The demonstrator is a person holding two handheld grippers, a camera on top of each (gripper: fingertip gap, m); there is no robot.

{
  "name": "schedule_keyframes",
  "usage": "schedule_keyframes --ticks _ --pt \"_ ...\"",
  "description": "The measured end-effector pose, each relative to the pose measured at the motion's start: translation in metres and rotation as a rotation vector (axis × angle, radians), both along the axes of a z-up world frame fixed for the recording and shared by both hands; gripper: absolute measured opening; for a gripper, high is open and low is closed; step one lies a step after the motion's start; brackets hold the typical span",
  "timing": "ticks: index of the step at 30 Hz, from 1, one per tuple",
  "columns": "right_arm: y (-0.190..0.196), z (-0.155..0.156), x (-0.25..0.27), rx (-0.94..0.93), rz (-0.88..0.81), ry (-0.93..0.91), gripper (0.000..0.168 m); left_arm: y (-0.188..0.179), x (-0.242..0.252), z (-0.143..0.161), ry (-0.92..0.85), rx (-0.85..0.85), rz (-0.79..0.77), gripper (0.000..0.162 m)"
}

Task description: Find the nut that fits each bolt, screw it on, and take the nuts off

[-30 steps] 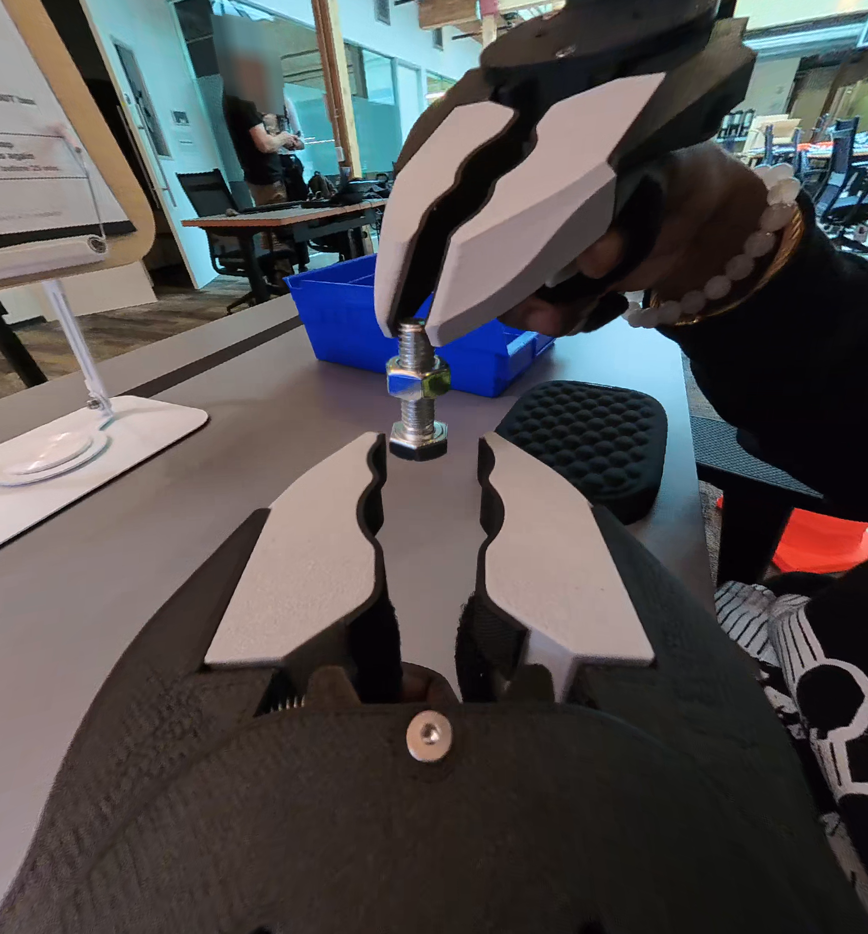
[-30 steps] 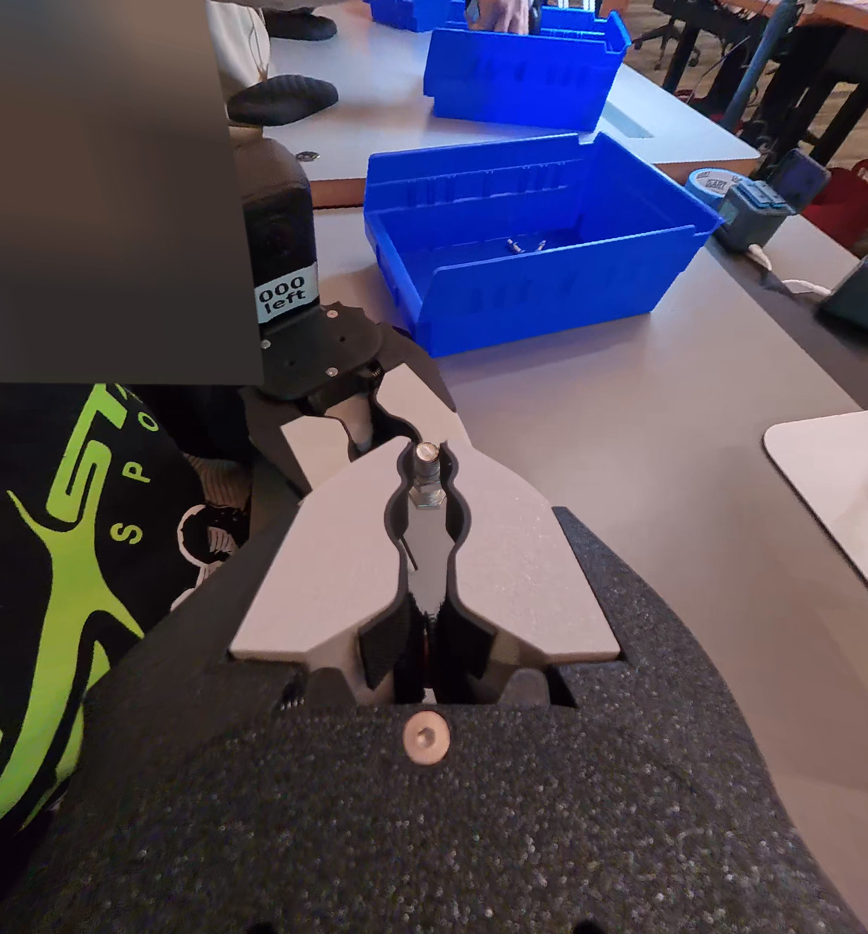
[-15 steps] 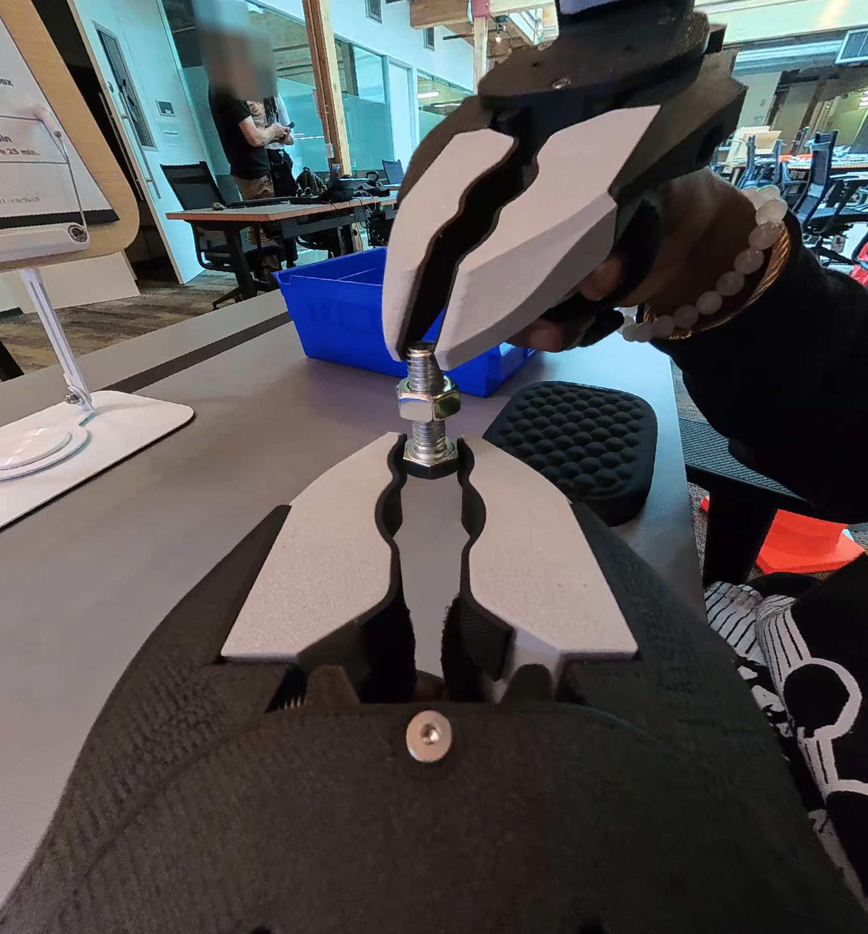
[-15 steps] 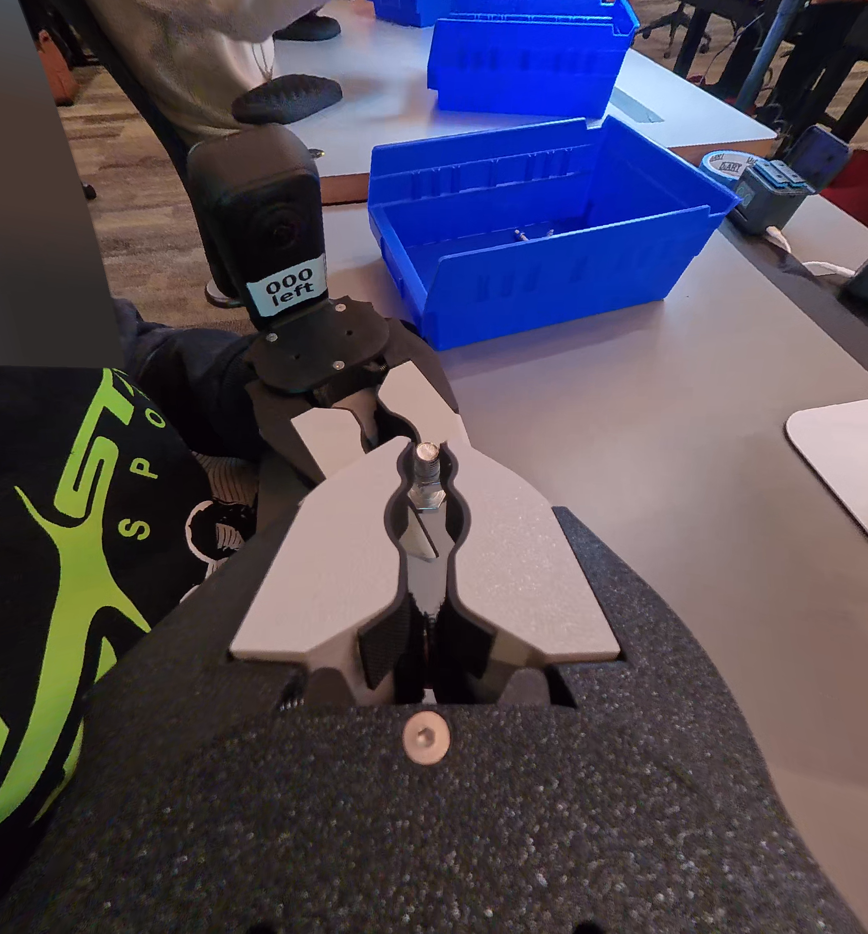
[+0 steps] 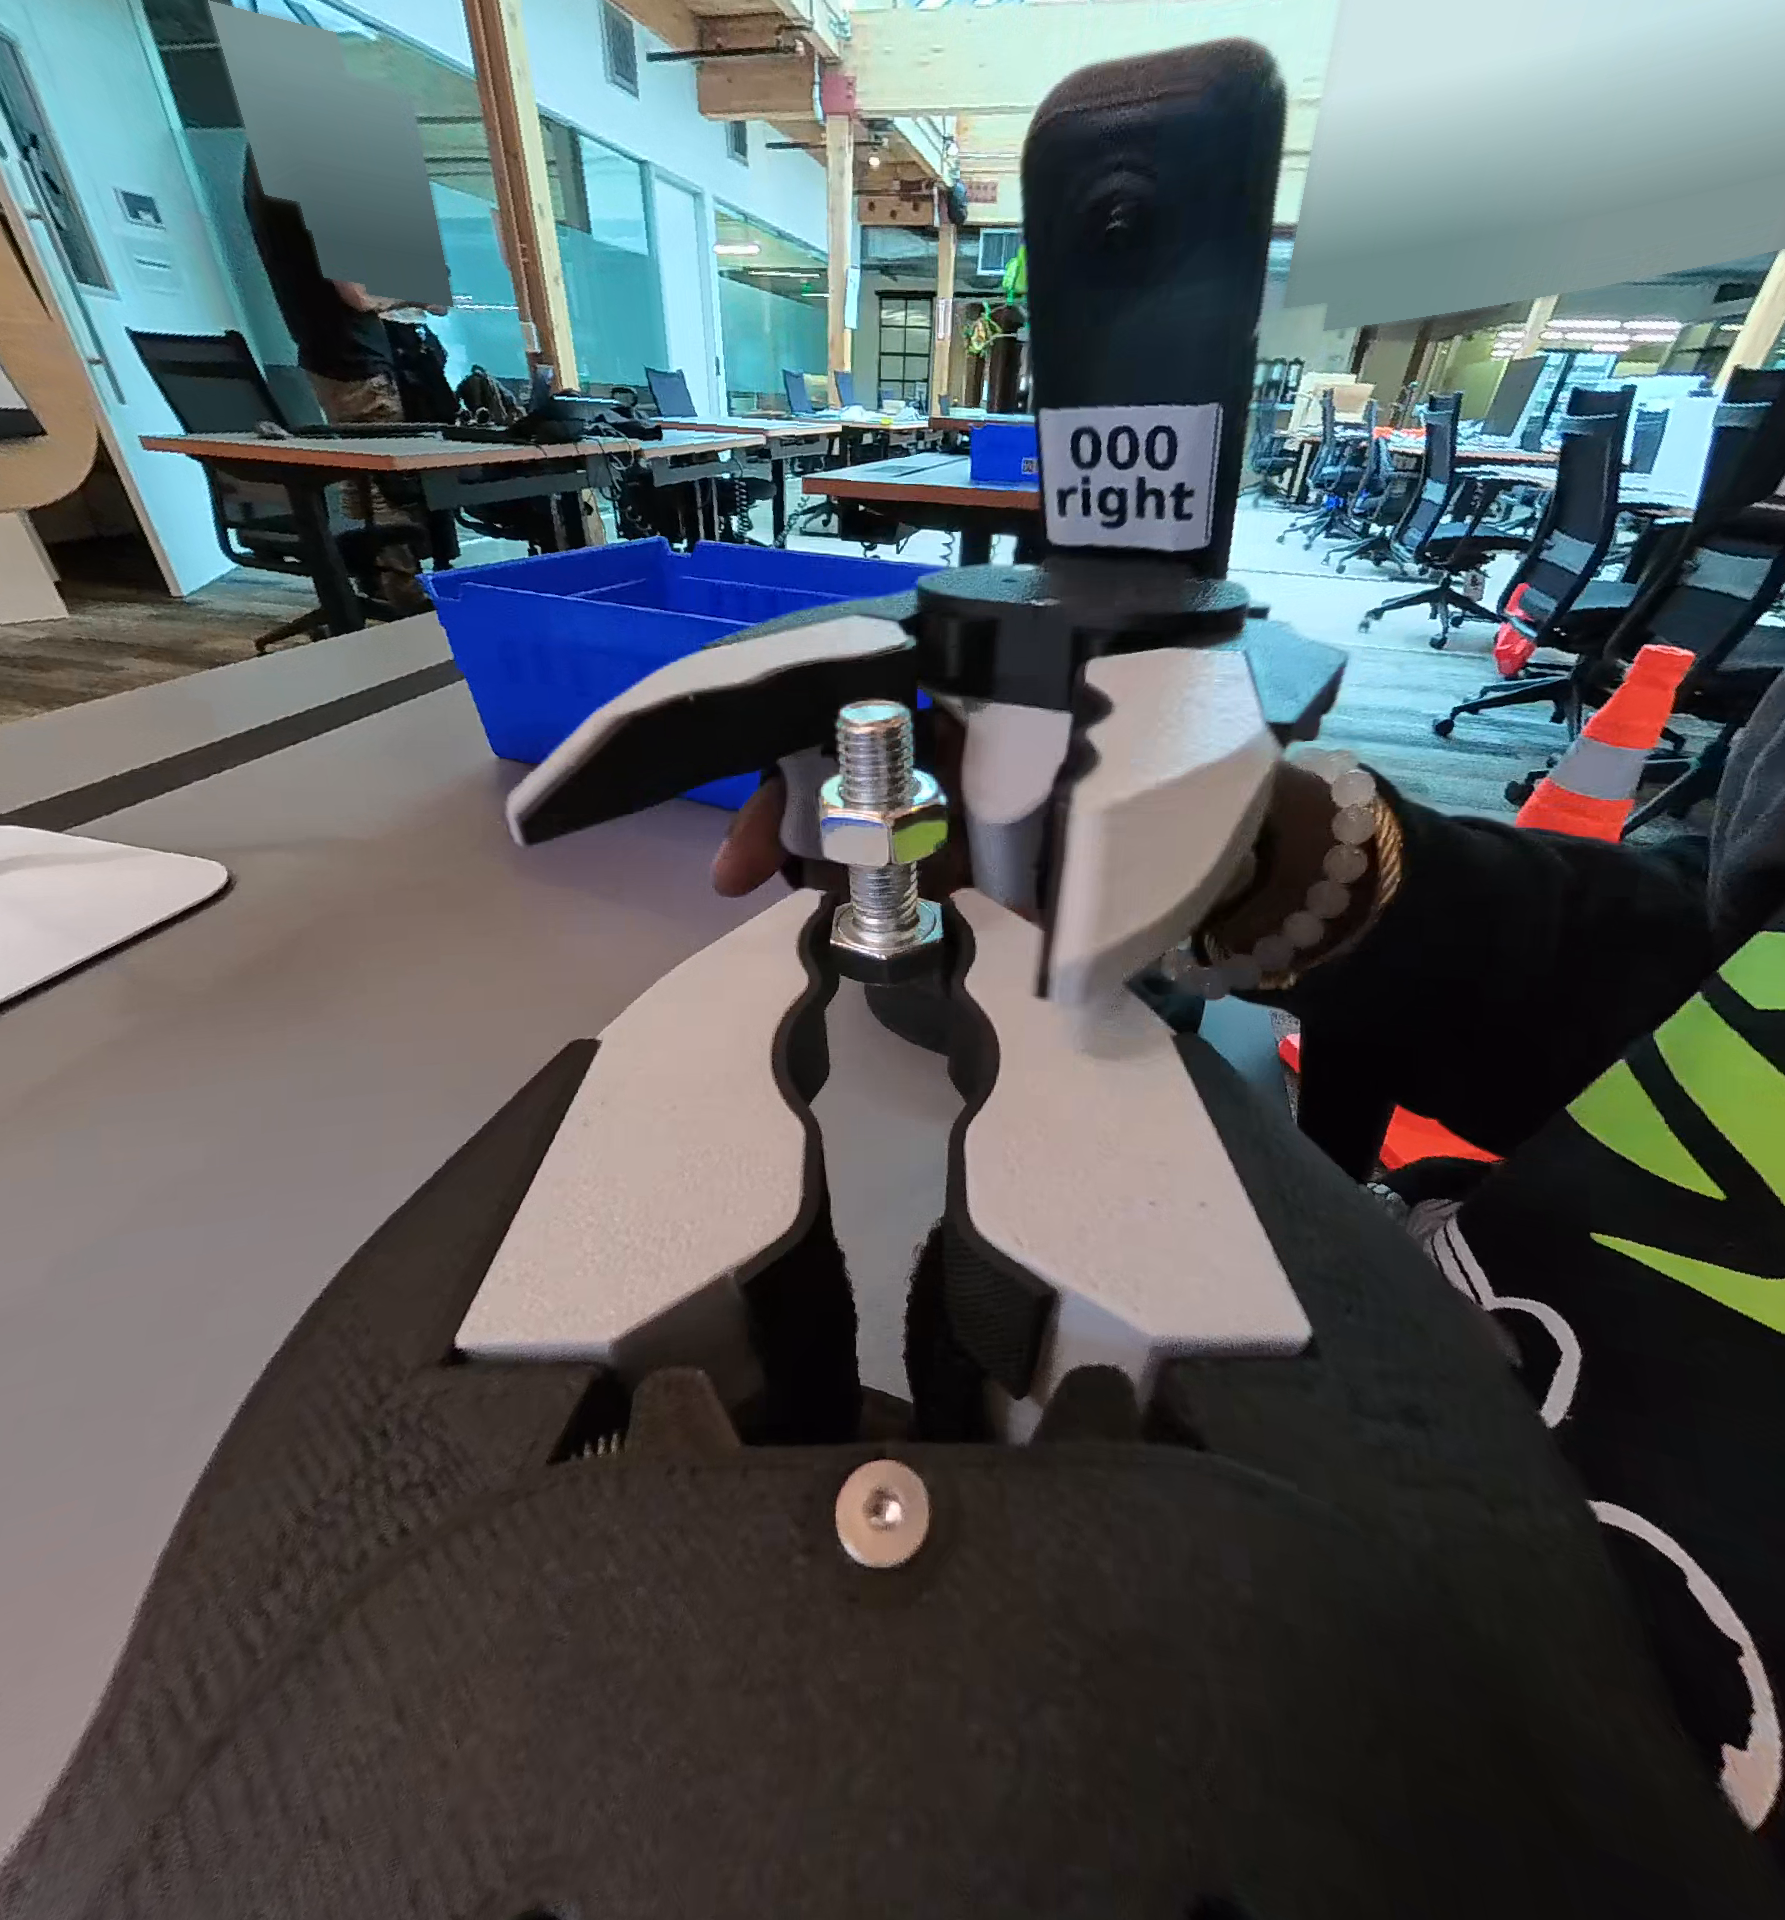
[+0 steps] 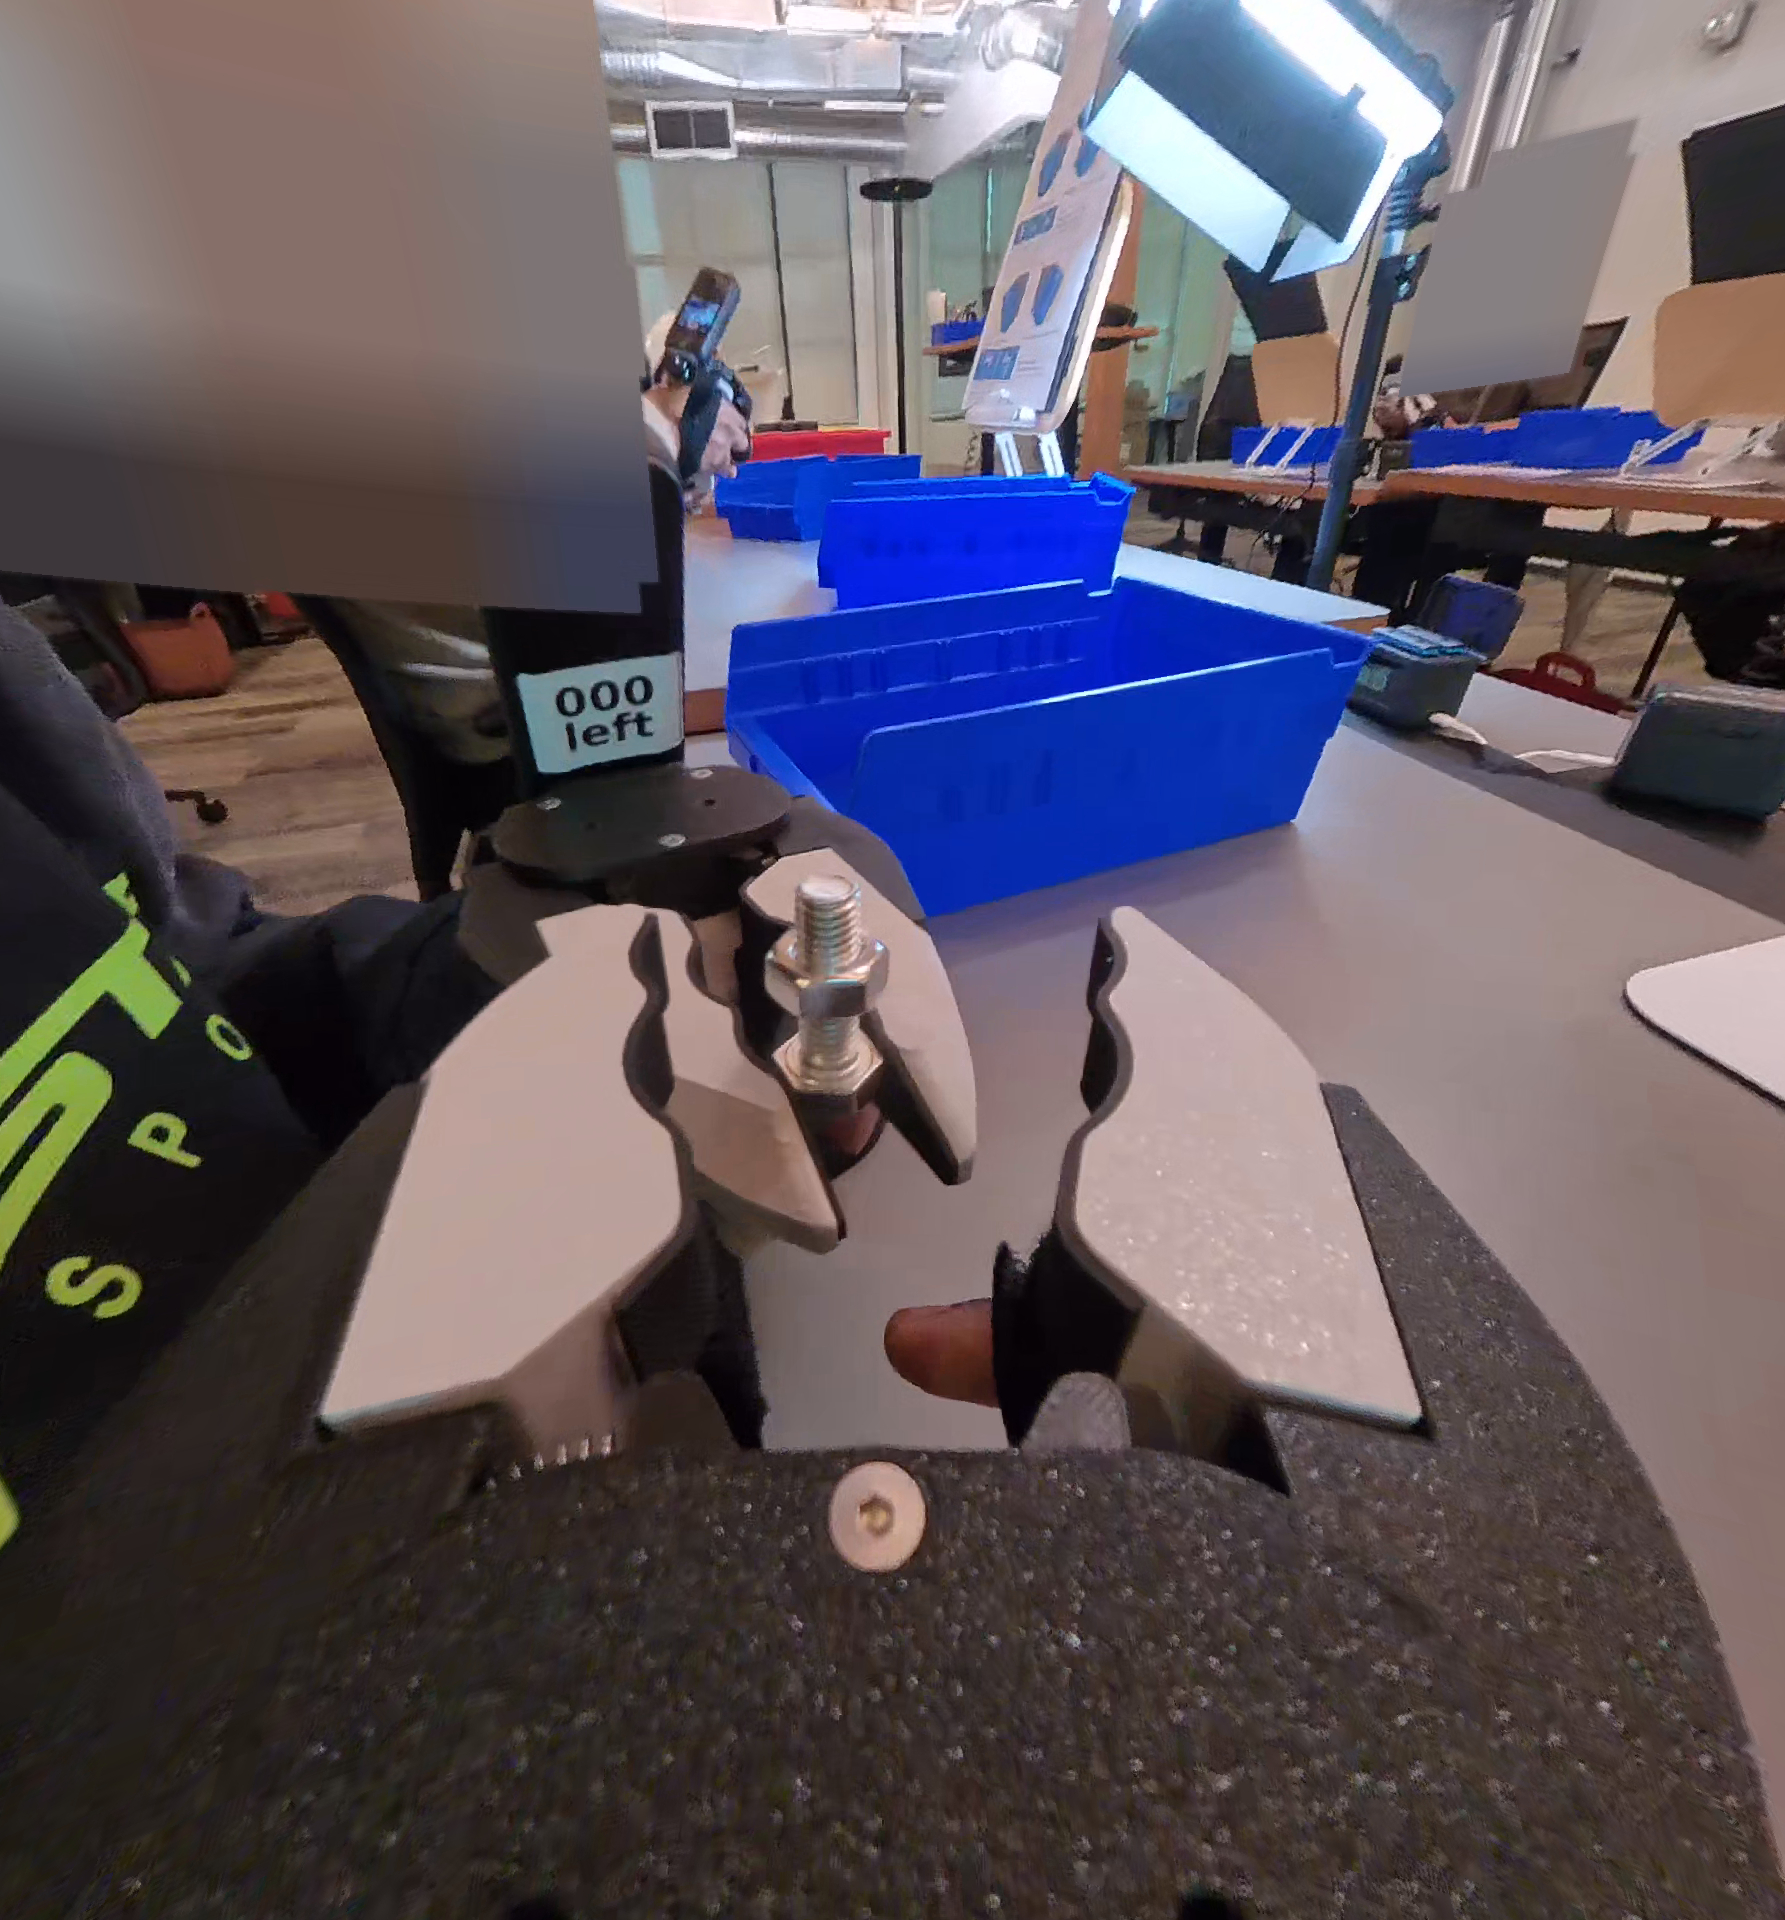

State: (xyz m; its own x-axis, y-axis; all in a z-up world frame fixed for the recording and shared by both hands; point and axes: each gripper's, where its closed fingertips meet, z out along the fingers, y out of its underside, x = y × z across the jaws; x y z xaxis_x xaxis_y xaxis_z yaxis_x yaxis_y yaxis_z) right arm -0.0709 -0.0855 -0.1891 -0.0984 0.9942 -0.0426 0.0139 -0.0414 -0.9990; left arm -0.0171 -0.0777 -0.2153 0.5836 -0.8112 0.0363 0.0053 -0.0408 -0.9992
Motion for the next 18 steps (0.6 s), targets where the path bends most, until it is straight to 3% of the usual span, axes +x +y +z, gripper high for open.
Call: schedule_keyframes --ticks 6,13,15,18 --pt "0.008 0.002 0.003 -0.022 -0.016 0.017 0.062 -0.002 0.0 0.002 -0.022 -0.005 -0.026 0.018" --pt "0.012 0.007 0.024 0.023 -0.017 0.033 0.053 -0.002 -0.001 0.003 -0.038 -0.008 -0.025 0.018" --pt "0.019 0.008 0.032 0.041 -0.053 0.039 0.03 -0.002 -0.002 0.004 -0.05 -0.007 -0.03 0.018" --pt "0.031 0.009 0.043 0.046 -0.112 0.052 0.013 -0.003 -0.002 0.004 -0.045 -0.005 -0.029 0.019"
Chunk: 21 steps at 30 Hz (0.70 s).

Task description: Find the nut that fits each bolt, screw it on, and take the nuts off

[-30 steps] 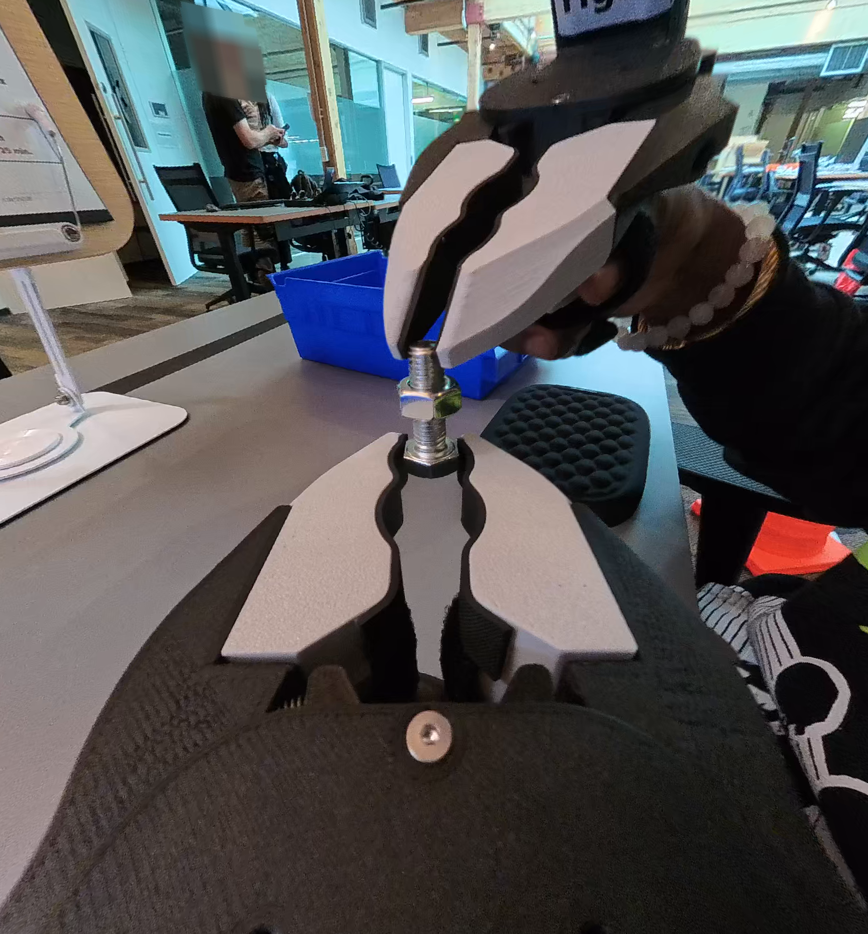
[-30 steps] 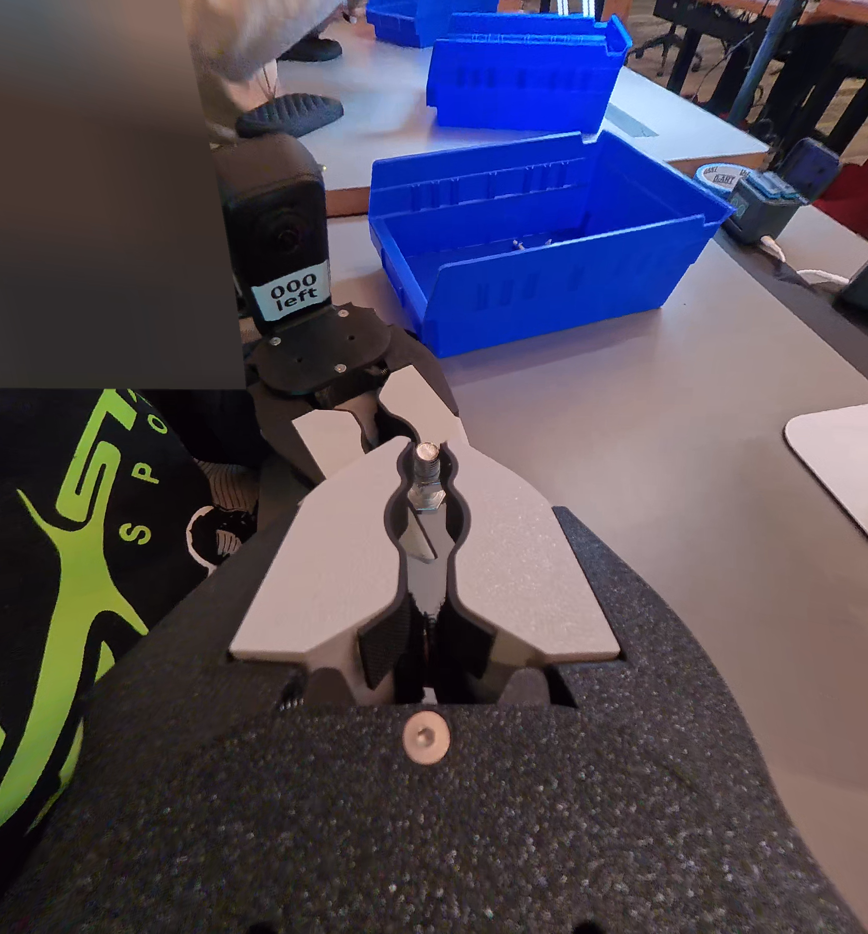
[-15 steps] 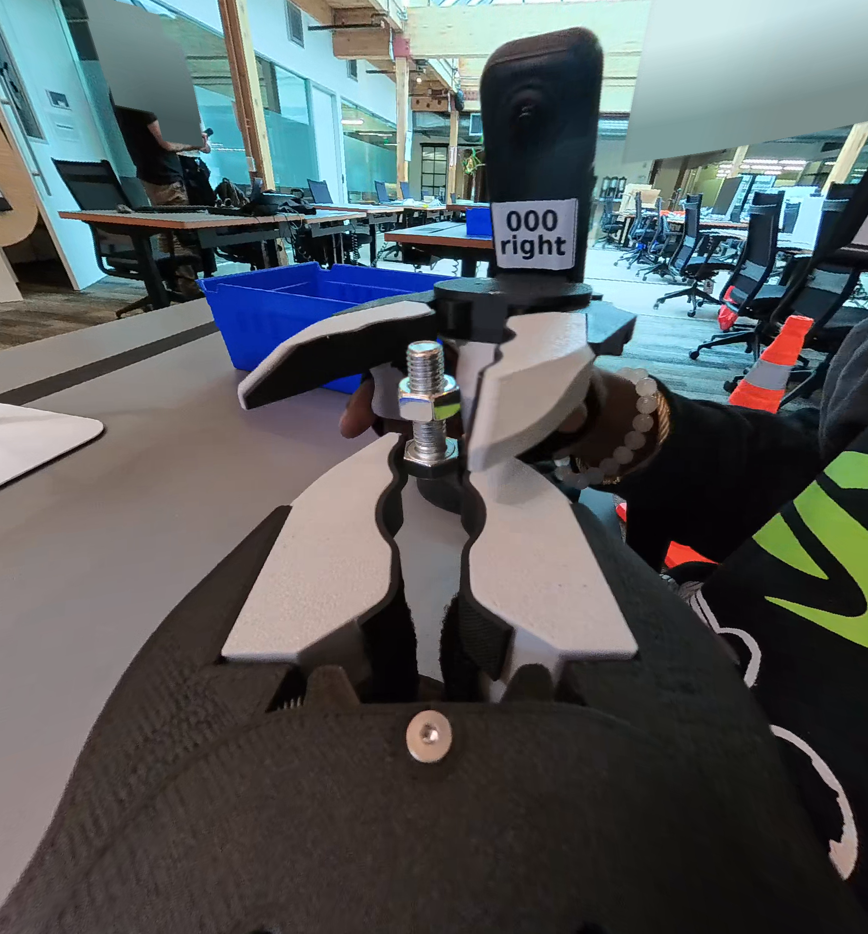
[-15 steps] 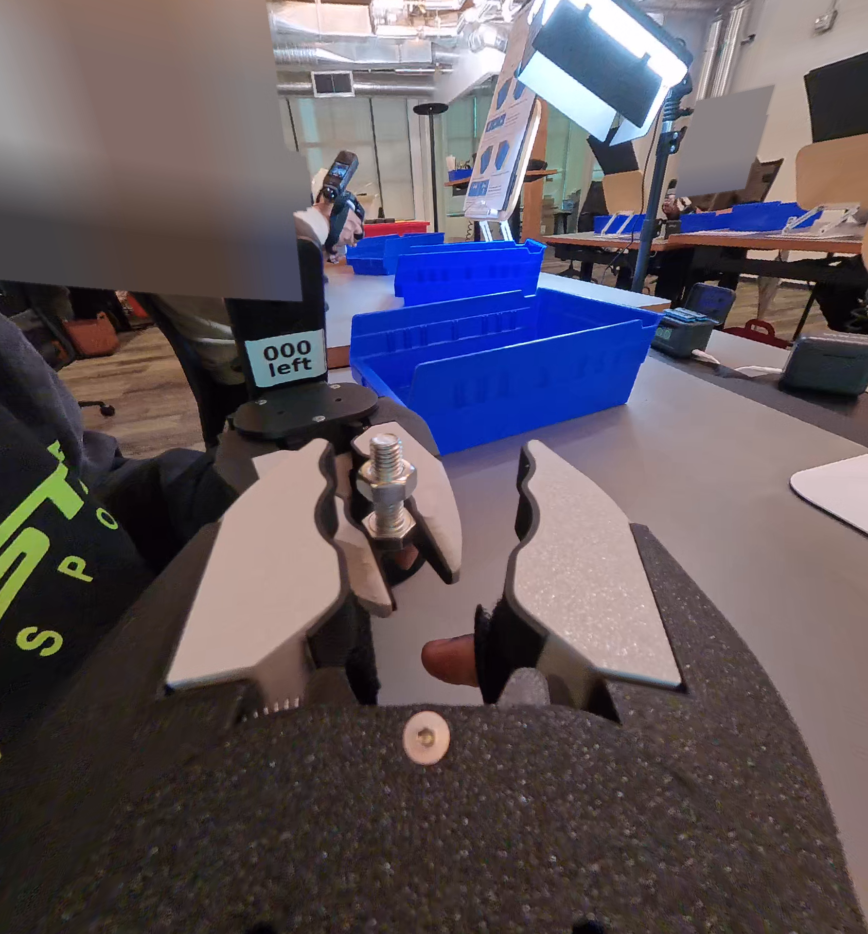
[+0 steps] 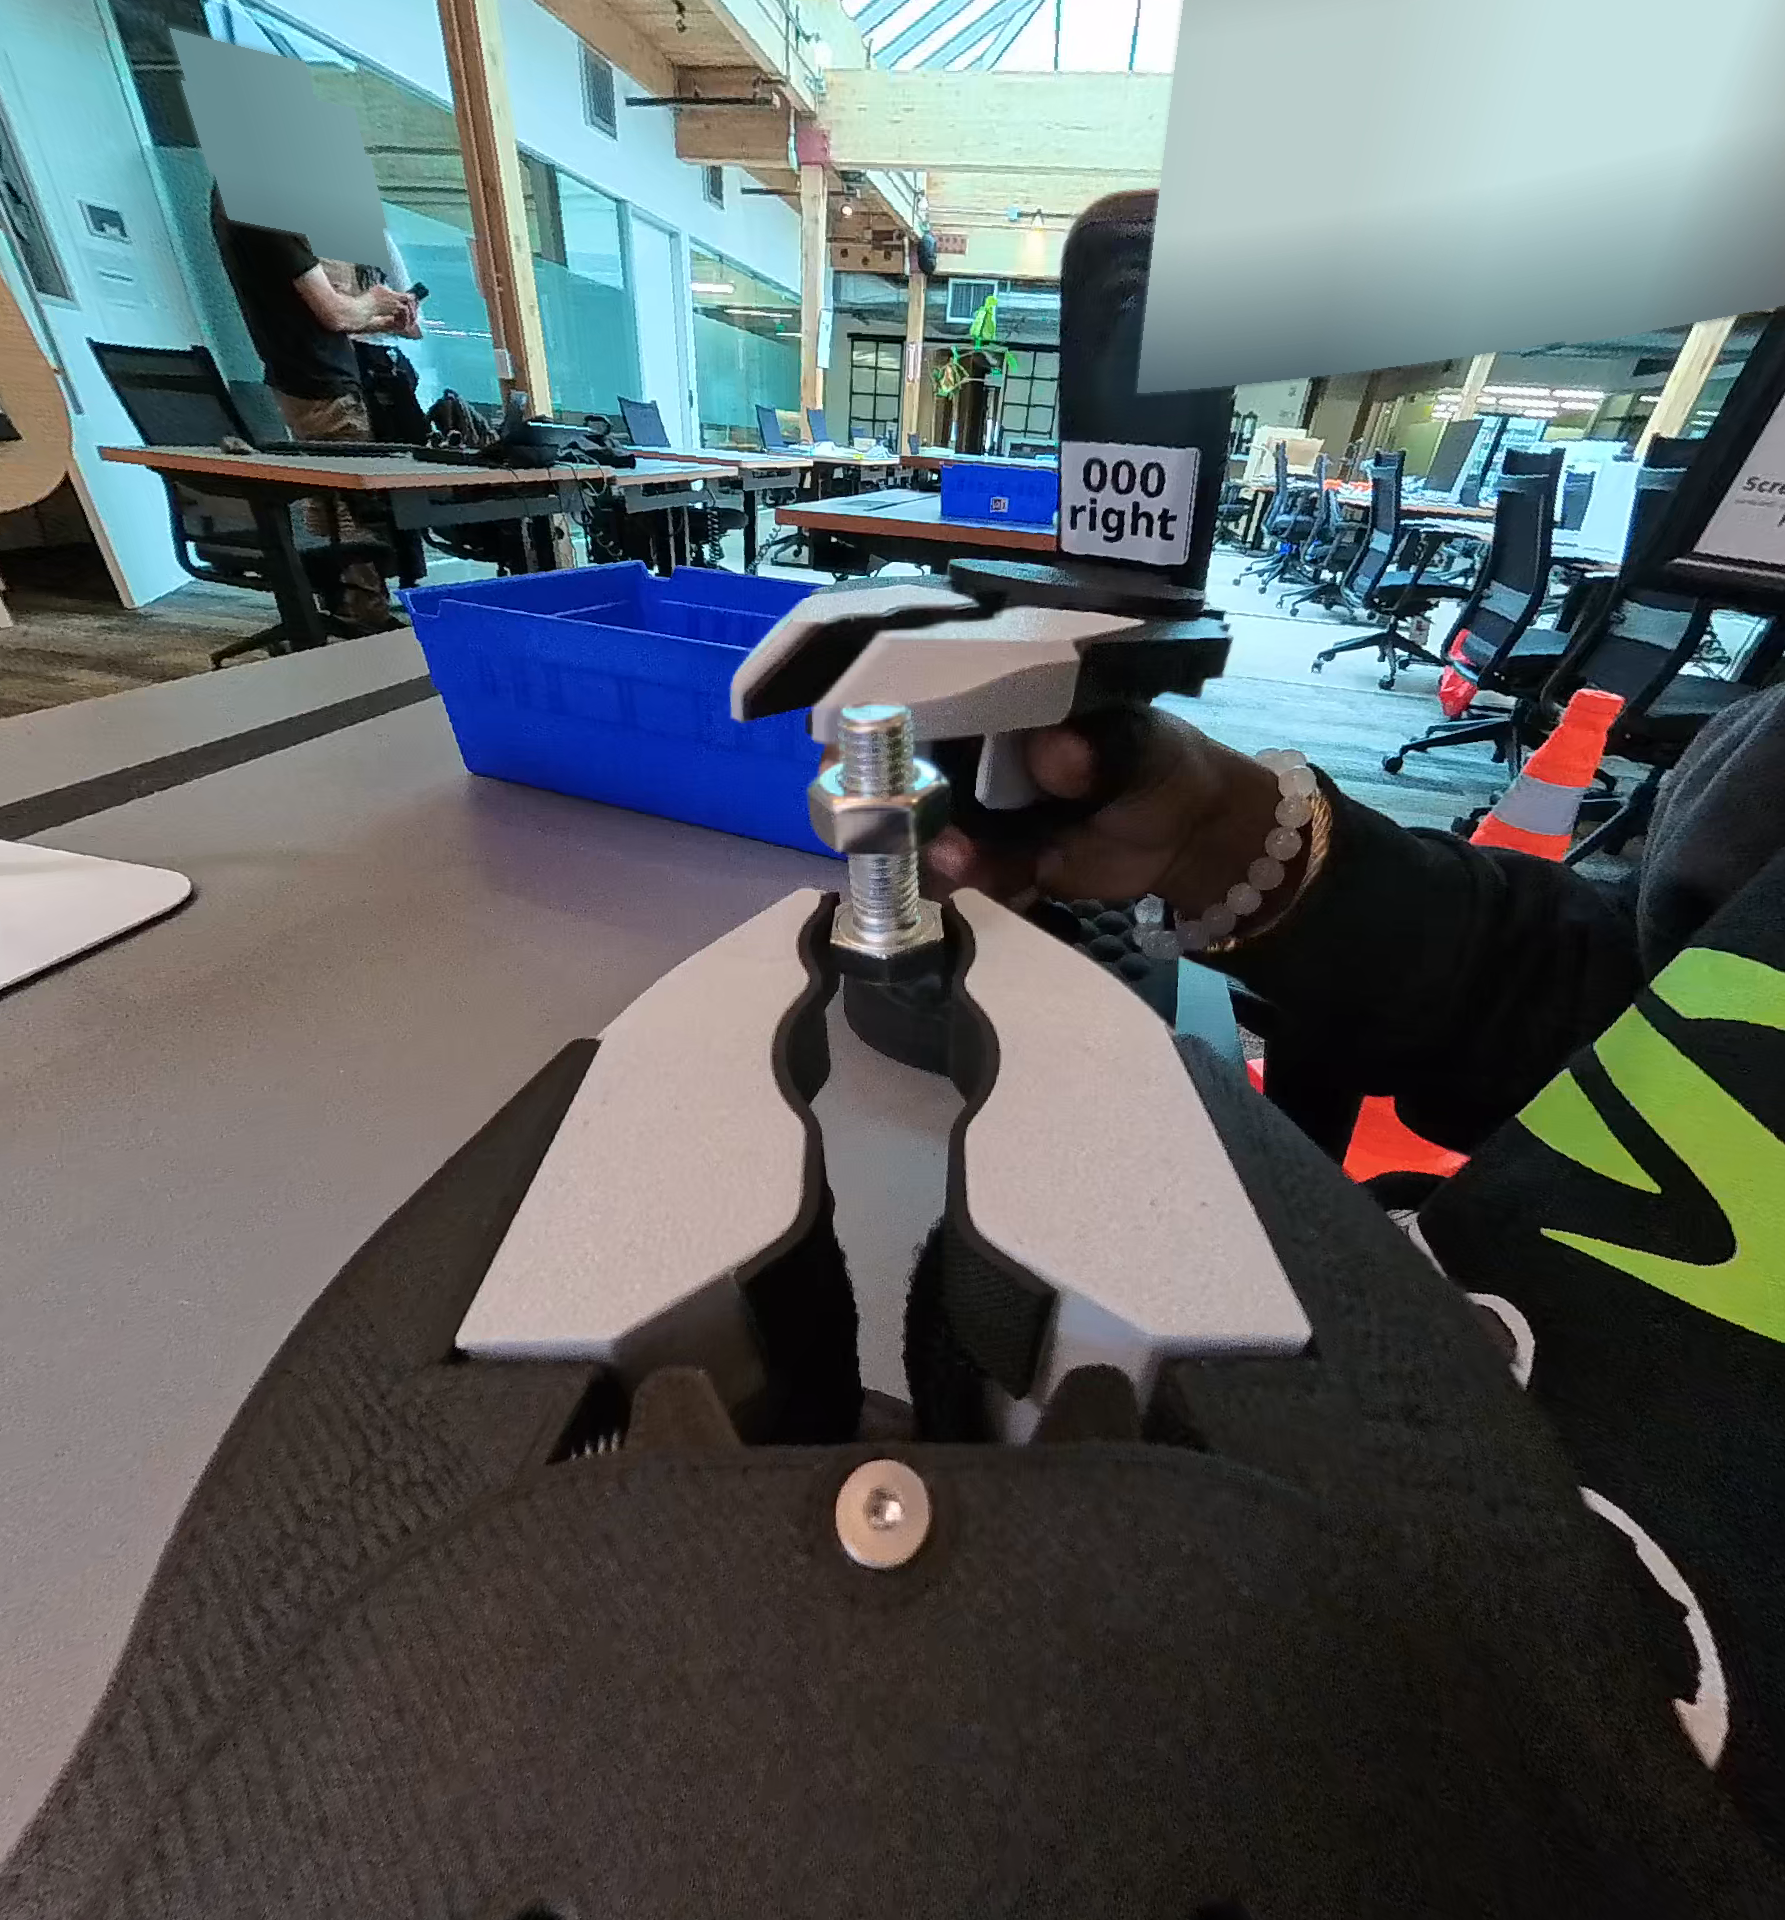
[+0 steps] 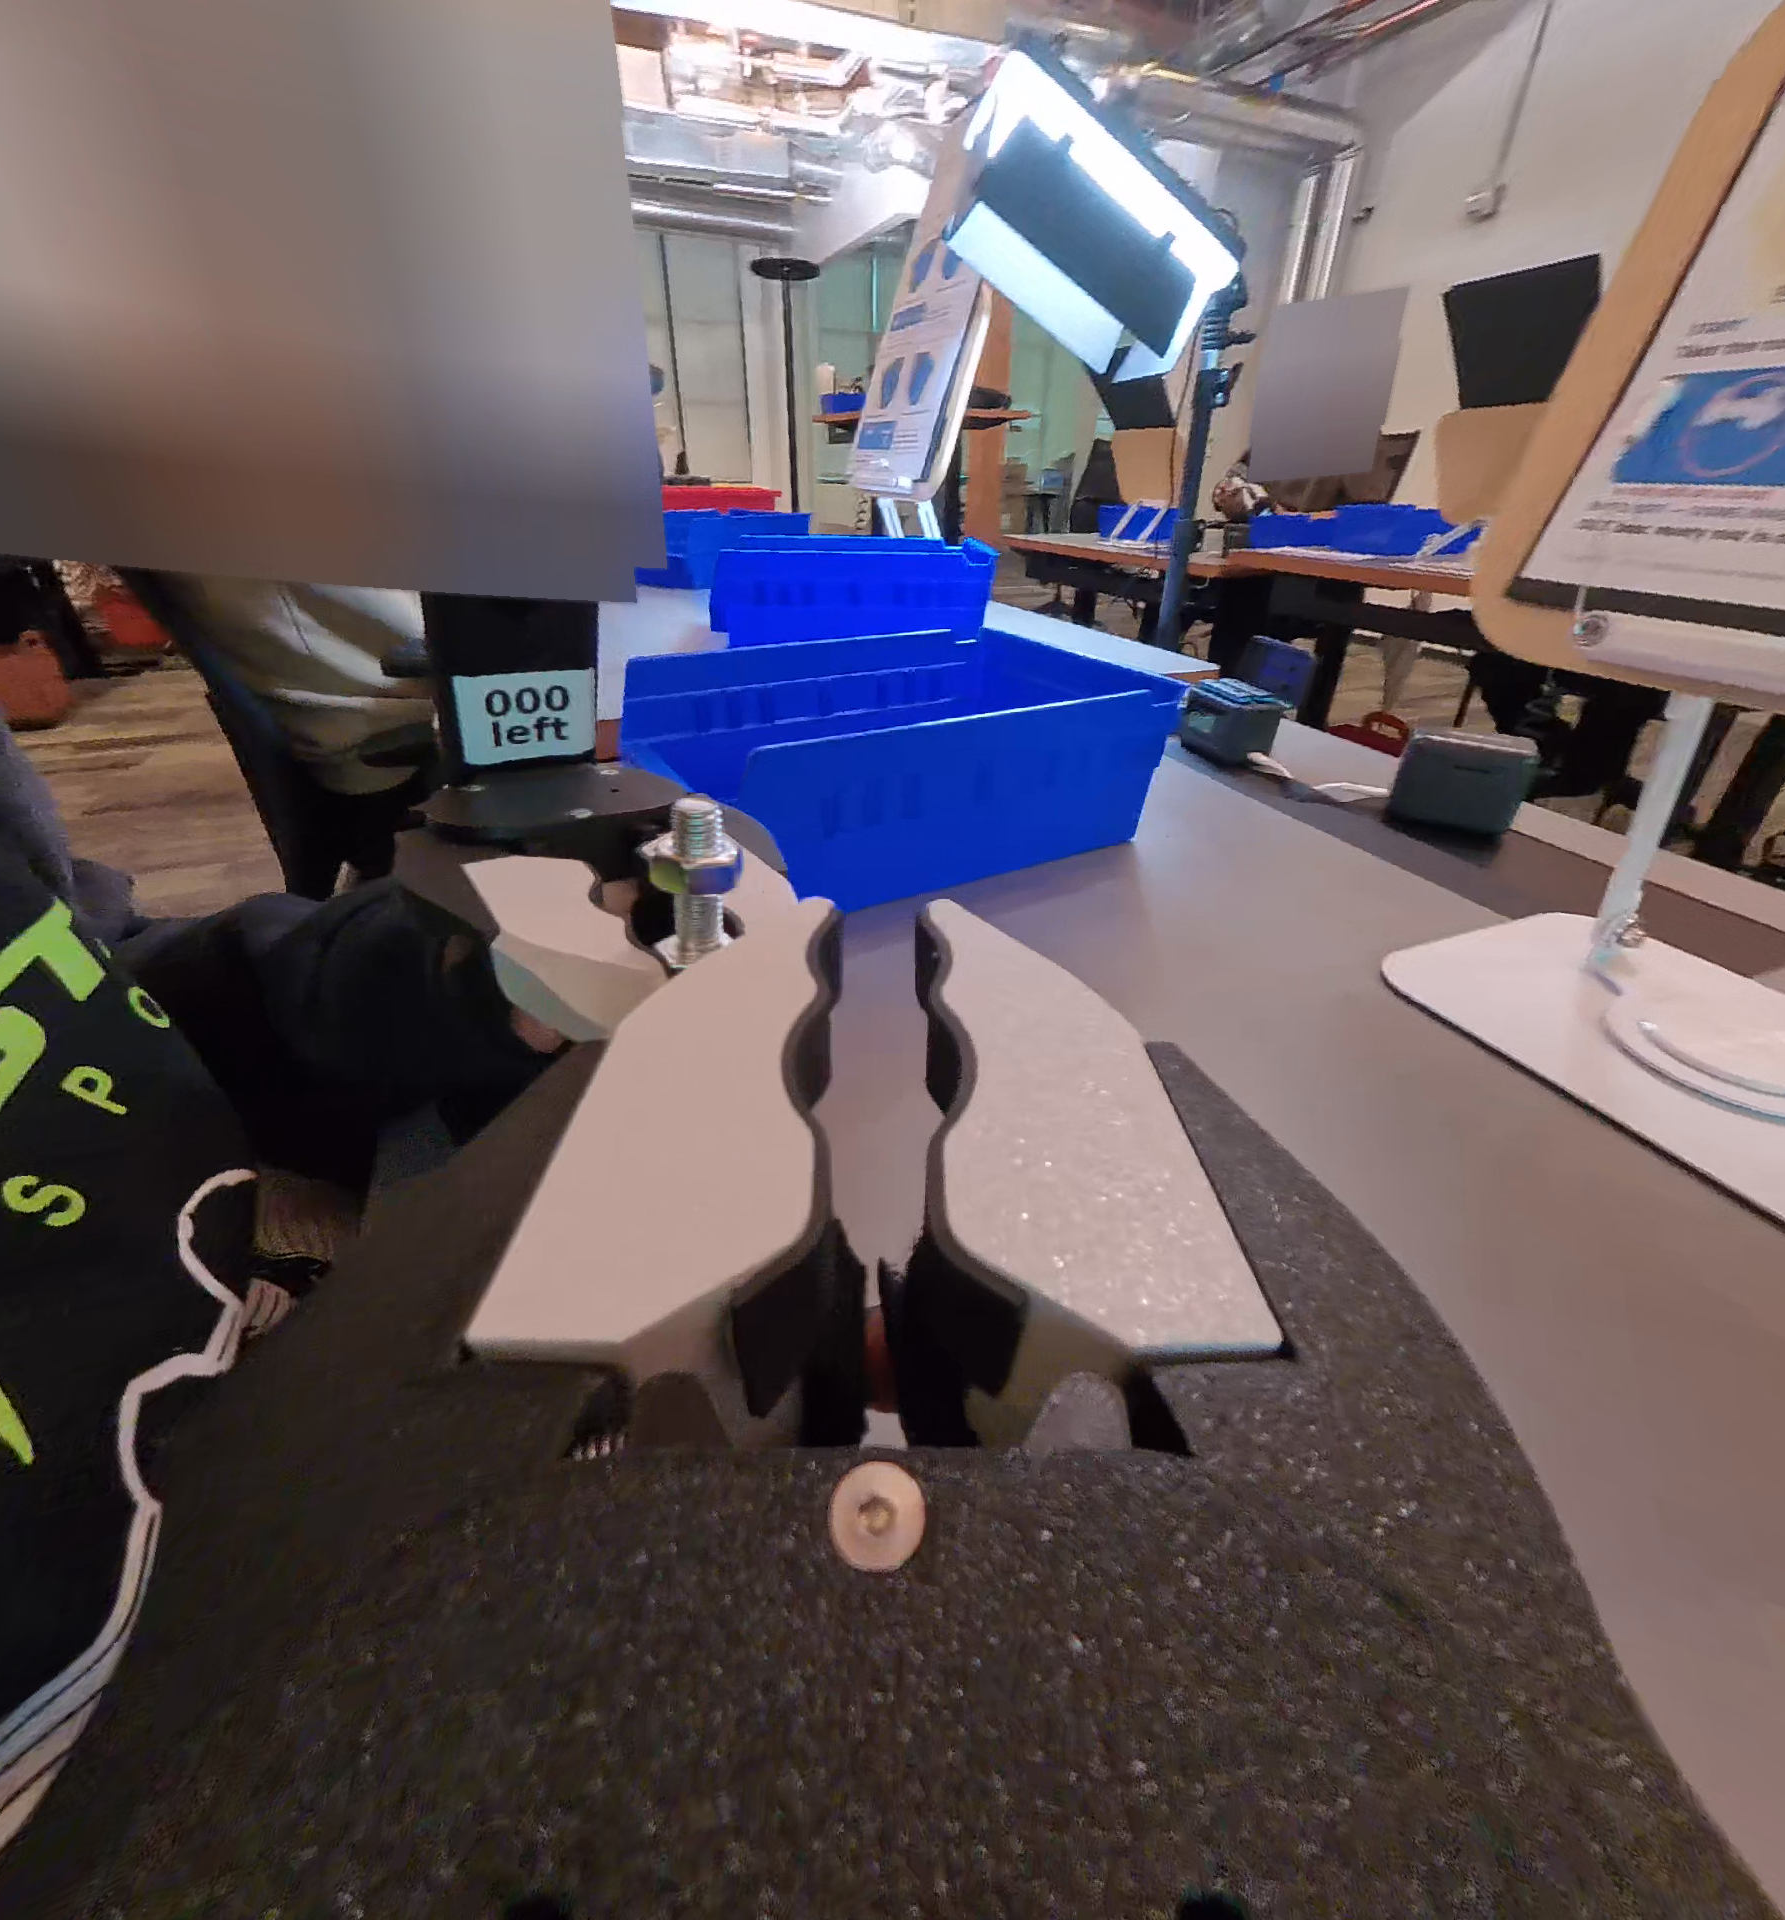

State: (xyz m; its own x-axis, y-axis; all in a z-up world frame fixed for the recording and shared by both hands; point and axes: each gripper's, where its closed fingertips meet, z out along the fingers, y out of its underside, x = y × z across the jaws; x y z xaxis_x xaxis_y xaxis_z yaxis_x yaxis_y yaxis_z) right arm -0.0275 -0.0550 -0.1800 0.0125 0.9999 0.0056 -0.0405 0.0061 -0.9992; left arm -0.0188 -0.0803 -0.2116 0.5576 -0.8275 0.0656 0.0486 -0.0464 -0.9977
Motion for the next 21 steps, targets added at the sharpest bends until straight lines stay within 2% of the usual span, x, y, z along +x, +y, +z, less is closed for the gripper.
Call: schedule_keyframes --ticks 3,7,9,15,21 --pt "-0.005 0.003 0.002 -0.031 0.037 0.029 0.016 0.0 0.001 -0.001 0.006 -0.001 -0.001 0.019" --pt "-0.021 0.006 -0.009 -0.058 0.111 0.046 0.043 0.001 0.0 -0.001 0.004 -0.003 0.001 0.018" --pt "-0.026 0.005 -0.018 -0.06 0.131 0.042 0.05 0.001 0.001 -0.001 0.007 -0.003 0.0 0.018" --pt "-0.032 0.001 -0.039 -0.057 0.152 0.014 0.054 0.0 0.002 -0.002 0.011 -0.002 -0.007 0.018" --pt "-0.031 -0.003 -0.04 -0.043 0.142 -0.009 0.049 -0.001 0.002 -0.002 0.013 0.001 -0.014 0.018"
